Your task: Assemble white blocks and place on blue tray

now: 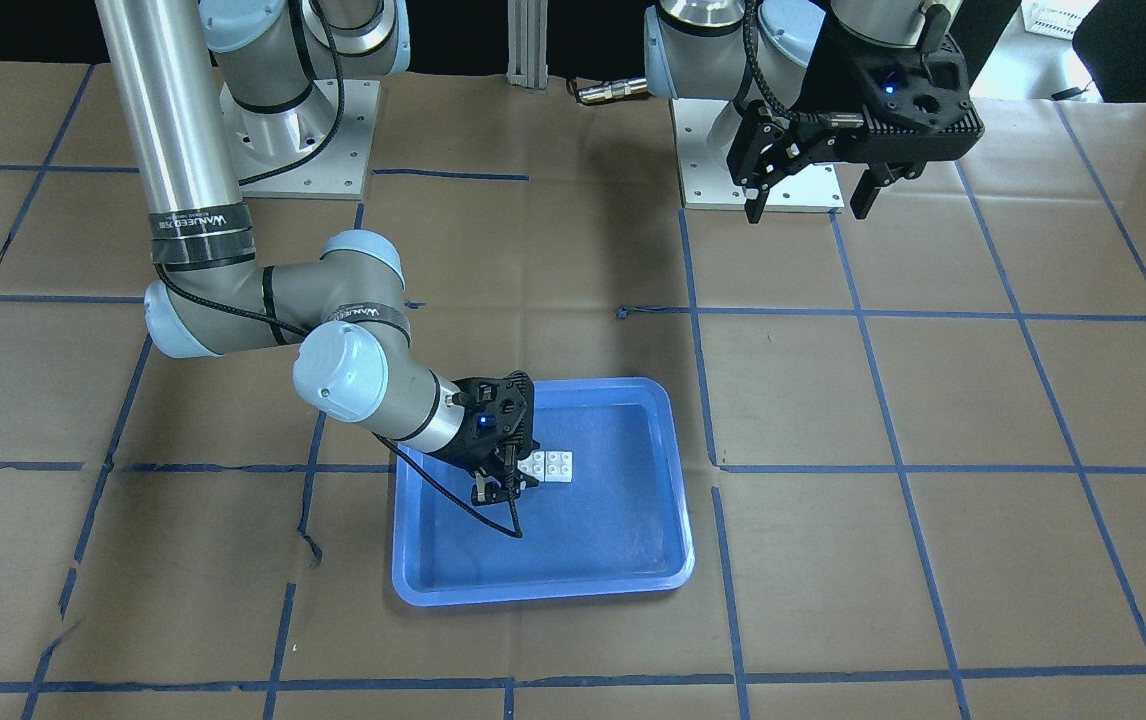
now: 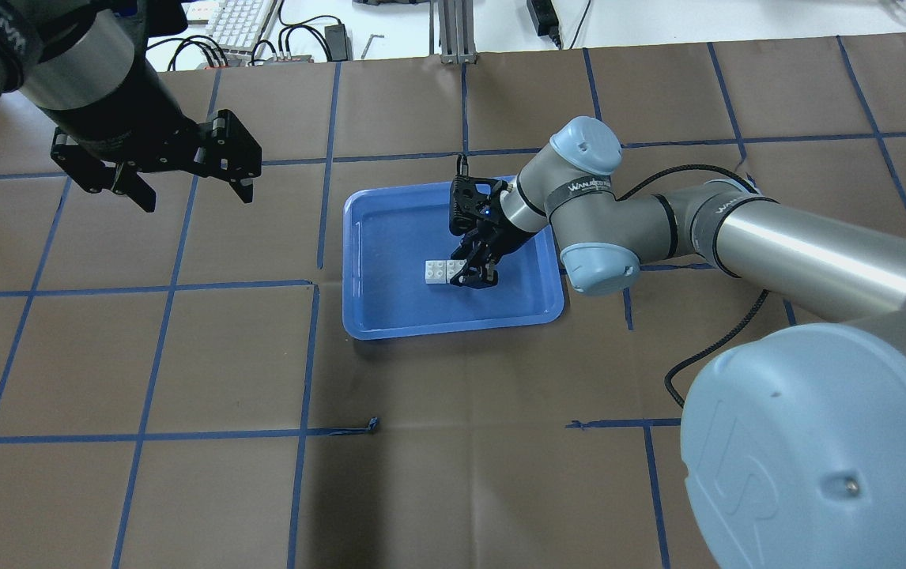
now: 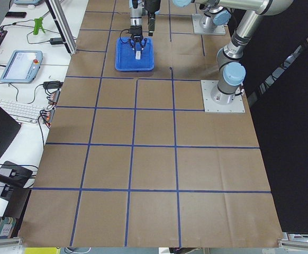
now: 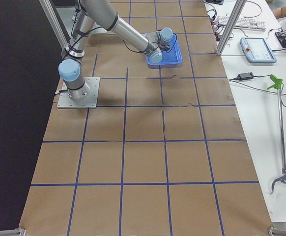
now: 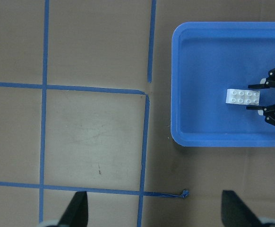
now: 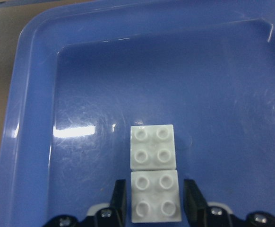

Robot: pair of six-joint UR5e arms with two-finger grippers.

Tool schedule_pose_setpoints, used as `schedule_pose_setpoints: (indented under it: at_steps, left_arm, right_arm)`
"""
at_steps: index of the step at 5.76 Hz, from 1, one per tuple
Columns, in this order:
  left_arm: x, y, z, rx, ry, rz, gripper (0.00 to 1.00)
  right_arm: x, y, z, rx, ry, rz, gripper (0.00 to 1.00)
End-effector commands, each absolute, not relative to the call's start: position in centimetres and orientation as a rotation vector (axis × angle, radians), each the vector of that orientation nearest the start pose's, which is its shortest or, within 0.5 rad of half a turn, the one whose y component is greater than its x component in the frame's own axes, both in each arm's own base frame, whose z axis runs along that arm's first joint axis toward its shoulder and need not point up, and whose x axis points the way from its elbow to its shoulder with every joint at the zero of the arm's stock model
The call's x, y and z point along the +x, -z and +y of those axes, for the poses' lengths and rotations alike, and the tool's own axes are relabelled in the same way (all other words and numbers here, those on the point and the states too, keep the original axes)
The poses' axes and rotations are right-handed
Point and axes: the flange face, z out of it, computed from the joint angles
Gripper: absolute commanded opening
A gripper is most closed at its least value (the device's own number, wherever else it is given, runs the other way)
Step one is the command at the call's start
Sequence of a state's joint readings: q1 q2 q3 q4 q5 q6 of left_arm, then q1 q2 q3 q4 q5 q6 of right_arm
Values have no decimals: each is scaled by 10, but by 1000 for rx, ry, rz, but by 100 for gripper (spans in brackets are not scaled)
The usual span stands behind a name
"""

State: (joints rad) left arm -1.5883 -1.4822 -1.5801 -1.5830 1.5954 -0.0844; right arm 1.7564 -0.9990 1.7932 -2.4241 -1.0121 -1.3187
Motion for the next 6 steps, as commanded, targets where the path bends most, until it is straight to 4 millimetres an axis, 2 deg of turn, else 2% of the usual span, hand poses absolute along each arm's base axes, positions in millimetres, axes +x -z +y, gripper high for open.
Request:
schedule_pose_setpoints:
  at_steps: [1,2,3,4,6]
  left_arm:
    - [-139,-525,-457,-104,109,3117,99]
    - [-139,-525,-457,-107,109,3117,99]
    - [-138,-525,-457,-107,110,3115,99]
    - [-138,-525,-457,-107,110,3115,99]
    - [-138,-525,-457,-107,110,3115,99]
  right_arm:
    - [295,-162,-565,-1832,477,1929,65]
    - [296,-163,-565,-1820,473,1938,99]
    - [295,-169,-568,-1815,482,1955,100]
    - [293,-192,-569,-1813,505,1977,100]
    - [274,-257,-576,-1721,443,2156,100]
